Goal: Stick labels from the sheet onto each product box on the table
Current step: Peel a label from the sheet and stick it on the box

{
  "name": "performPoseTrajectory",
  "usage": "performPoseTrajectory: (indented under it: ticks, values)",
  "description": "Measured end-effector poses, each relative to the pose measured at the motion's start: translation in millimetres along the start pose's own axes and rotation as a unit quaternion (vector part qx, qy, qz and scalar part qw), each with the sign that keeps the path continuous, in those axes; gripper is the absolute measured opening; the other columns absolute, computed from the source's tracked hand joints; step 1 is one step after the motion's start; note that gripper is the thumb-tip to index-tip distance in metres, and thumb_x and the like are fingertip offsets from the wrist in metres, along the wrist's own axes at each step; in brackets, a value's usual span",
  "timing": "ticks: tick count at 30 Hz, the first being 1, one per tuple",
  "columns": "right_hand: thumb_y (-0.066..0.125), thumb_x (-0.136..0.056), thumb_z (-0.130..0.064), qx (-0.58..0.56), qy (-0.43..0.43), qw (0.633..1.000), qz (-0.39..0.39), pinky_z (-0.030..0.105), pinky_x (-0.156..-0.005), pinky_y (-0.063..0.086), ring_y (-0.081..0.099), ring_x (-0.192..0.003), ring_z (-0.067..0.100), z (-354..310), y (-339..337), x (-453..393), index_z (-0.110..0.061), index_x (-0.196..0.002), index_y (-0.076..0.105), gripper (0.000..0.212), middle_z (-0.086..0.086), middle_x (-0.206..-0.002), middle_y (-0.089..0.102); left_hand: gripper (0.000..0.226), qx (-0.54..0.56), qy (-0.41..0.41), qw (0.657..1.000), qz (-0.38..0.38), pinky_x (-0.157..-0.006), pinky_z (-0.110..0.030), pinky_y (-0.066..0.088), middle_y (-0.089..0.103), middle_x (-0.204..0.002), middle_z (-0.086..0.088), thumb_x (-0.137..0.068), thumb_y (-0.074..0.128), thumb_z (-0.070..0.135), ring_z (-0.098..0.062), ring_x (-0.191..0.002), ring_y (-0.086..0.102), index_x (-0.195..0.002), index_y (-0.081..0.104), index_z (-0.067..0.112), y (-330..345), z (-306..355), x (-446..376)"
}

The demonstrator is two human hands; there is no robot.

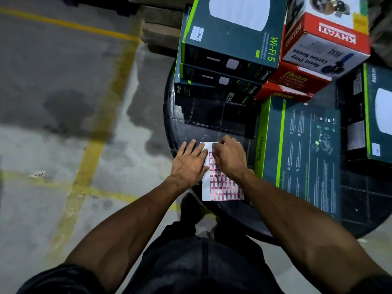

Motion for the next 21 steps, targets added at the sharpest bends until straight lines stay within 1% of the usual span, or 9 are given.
performPoseTrajectory:
  ticks: [3, 5, 8, 10, 15, 18, 21]
  values:
    - [0.065, -0.091, -0.020, -0.006, 0.004, 1.000, 0.000, 0.034, -0.074, 0.039, 0.050, -0.091, 0.022, -2, 1, -3, -0.015, -0.102, 0.071, 0.013, 0.004, -0.103, 0.057, 0.062, 0.008, -0.001, 1.000, 0.010, -0.119, -0.043, -0.001, 0.022, -0.160, -0.002, -0.097, 0.043, 0.050, -0.027, -0.148, 0.011, -0.149, 0.031, 0.017, -1, 2, -2]
    - [0.064, -0.091, -0.018, -0.004, 0.003, 1.000, 0.000, 0.034, -0.075, 0.038, 0.049, -0.094, 0.023, -3, 1, -7, -0.014, -0.104, 0.069, 0.015, 0.004, -0.105, 0.057, 0.061, 0.014, -0.002, 1.000, 0.017, -0.120, -0.042, 0.002, 0.028, -0.157, -0.004, -0.095, 0.050, 0.048, -0.027, -0.147, 0.016, -0.145, 0.036, 0.015, -4, 4, -4]
    - [0.061, -0.093, -0.018, -0.003, 0.004, 1.000, -0.005, 0.034, -0.078, 0.037, 0.048, -0.097, 0.023, -2, 2, -11, -0.015, -0.108, 0.067, 0.017, 0.004, -0.107, 0.056, 0.058, 0.012, -0.004, 0.999, 0.038, -0.119, -0.041, 0.009, 0.041, -0.145, -0.006, -0.090, 0.059, 0.047, -0.026, -0.140, 0.028, -0.136, 0.045, 0.014, -7, 6, -6]
    - [0.058, -0.094, -0.019, -0.007, 0.001, 1.000, -0.006, 0.035, -0.080, 0.038, 0.048, -0.097, 0.023, -2, 2, -13, -0.015, -0.109, 0.066, 0.017, 0.004, -0.107, 0.056, 0.054, 0.013, -0.005, 0.999, 0.051, -0.118, -0.040, 0.013, 0.045, -0.138, -0.006, -0.089, 0.061, 0.046, -0.025, -0.135, 0.033, -0.130, 0.048, 0.014, -6, 7, -5]
    - [0.055, -0.095, -0.019, 0.002, -0.017, 1.000, -0.007, 0.034, -0.079, 0.036, 0.049, -0.096, 0.023, -1, 3, -13, -0.015, -0.110, 0.064, 0.018, 0.004, -0.106, 0.055, 0.054, 0.004, -0.013, 0.999, 0.048, -0.118, -0.041, 0.013, 0.045, -0.137, -0.005, -0.089, 0.061, 0.046, -0.025, -0.135, 0.033, -0.130, 0.047, 0.015, -5, 8, -7]
    - [0.055, -0.094, -0.020, -0.006, -0.032, 0.999, -0.016, 0.034, -0.080, 0.037, 0.050, -0.094, 0.021, 0, 0, -12, -0.015, -0.108, 0.063, 0.016, 0.004, -0.104, 0.056, 0.055, 0.001, -0.017, 0.999, 0.040, -0.119, -0.042, 0.013, 0.045, -0.138, -0.005, -0.088, 0.061, 0.046, -0.025, -0.135, 0.033, -0.131, 0.046, 0.015, -7, 8, -8]
    - [0.058, -0.092, -0.016, -0.074, -0.017, 0.996, -0.042, 0.034, -0.079, 0.041, 0.055, -0.093, 0.022, 4, -11, -8, -0.016, -0.101, 0.061, 0.009, 0.002, -0.103, 0.057, 0.055, -0.002, -0.020, 0.999, 0.041, -0.118, -0.043, 0.015, 0.045, -0.138, -0.005, -0.090, 0.059, 0.045, -0.025, -0.133, 0.035, -0.133, 0.045, 0.014, -8, 9, -8]
Point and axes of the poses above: each hand's wrist, its own x-axis away from the middle knuckle, its own y-axis out of the palm, z = x × y, the point moved 1 cm from there along -x, towards the middle knuckle
